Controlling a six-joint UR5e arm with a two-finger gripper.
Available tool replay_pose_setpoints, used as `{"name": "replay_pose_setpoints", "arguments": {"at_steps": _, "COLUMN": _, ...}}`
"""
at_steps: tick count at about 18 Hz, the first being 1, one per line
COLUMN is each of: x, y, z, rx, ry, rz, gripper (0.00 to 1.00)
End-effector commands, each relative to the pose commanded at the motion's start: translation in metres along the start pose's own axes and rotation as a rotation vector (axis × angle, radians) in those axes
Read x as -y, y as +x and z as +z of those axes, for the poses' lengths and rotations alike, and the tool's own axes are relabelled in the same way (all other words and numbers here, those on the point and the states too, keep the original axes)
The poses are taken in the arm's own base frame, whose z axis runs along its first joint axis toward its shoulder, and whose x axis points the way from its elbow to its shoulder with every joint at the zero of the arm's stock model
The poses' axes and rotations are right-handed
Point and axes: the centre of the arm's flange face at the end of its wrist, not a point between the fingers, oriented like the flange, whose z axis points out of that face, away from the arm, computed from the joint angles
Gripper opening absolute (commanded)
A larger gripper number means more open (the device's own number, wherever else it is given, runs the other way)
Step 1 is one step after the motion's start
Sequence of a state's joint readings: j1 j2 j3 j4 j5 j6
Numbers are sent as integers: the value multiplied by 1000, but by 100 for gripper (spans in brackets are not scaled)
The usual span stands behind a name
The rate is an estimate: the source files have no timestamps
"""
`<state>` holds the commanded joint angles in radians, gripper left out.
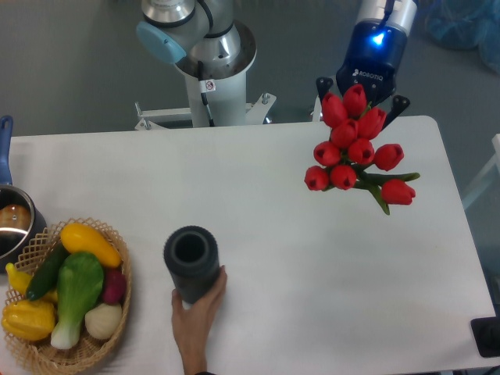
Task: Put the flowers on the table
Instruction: 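Carry the red tulip bunch in the gripper toward the table surface, then lower the held tulips until the blooms rest on the table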
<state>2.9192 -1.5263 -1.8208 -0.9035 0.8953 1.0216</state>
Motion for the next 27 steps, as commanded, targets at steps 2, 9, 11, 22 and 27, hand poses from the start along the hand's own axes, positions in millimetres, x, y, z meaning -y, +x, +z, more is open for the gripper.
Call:
{"name": "replay_pose_setpoints", "arguments": {"at_steps": 2, "x": -7, "y": -1, "z": 7, "rx": 35, "ry": -93, "rz": 5, "gripper": 30}}
{"name": "replay_pose_setpoints", "arguments": {"at_steps": 9, "x": -52, "y": -17, "z": 75, "rx": 86, "ry": -460, "rz": 28, "gripper": 30}}
{"name": "replay_pose_setpoints", "arguments": {"at_steps": 11, "x": -63, "y": -23, "z": 96, "rx": 77, "ry": -524, "rz": 30, "gripper": 30}}
{"name": "replay_pose_setpoints", "arguments": {"at_steps": 22, "x": -94, "y": -7, "z": 173, "rx": -61, "ry": -659, "rz": 28, "gripper": 30}}
{"name": "replay_pose_setpoints", "arguments": {"at_steps": 27, "x": -104, "y": 0, "z": 200, "rx": -110, "ry": -683, "rz": 36, "gripper": 30}}
